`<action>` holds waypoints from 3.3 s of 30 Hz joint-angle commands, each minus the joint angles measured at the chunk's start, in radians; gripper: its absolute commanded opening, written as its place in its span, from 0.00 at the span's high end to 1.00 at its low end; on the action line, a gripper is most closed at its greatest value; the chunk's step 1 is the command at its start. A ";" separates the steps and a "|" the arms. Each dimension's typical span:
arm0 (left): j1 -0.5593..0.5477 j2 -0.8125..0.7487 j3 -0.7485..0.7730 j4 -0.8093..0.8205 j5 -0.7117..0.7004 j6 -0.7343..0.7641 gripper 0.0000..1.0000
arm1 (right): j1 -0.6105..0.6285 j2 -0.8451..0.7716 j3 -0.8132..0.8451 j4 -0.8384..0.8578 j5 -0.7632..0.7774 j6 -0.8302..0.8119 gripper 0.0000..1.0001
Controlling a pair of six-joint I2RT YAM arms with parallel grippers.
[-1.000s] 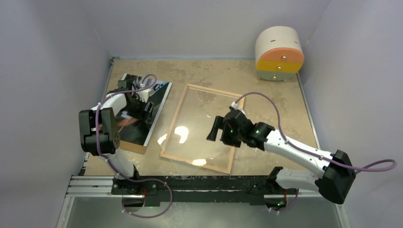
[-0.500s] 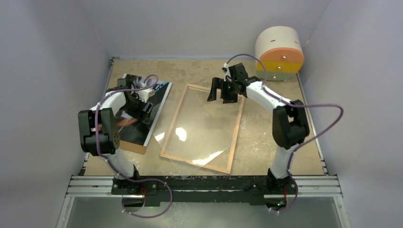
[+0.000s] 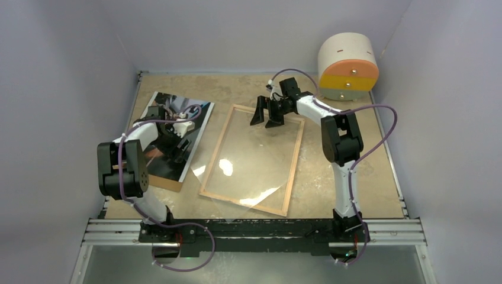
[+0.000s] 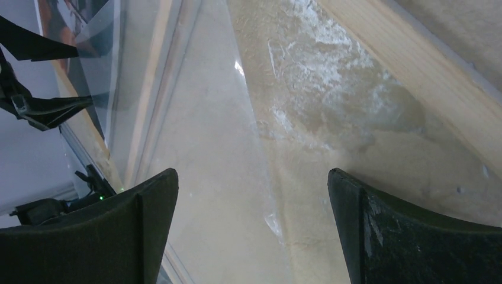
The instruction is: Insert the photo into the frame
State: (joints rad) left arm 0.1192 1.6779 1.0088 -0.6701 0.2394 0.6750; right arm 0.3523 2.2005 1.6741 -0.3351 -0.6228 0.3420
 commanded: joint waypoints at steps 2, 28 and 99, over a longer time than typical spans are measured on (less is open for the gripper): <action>-0.040 -0.011 -0.066 0.129 -0.074 -0.011 0.25 | 0.003 0.061 0.049 0.091 -0.075 -0.004 0.03; -0.141 0.074 -0.069 0.289 -0.170 -0.116 0.24 | 0.017 -0.155 -0.417 0.539 -0.286 0.286 0.35; -0.213 0.122 0.237 0.066 0.168 -0.181 0.04 | -0.211 -0.625 -0.974 0.716 -0.207 0.537 1.00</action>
State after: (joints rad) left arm -0.0654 1.7947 1.2064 -0.6117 0.3595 0.5167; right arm 0.1493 1.5665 0.7116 0.3500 -0.8032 0.8734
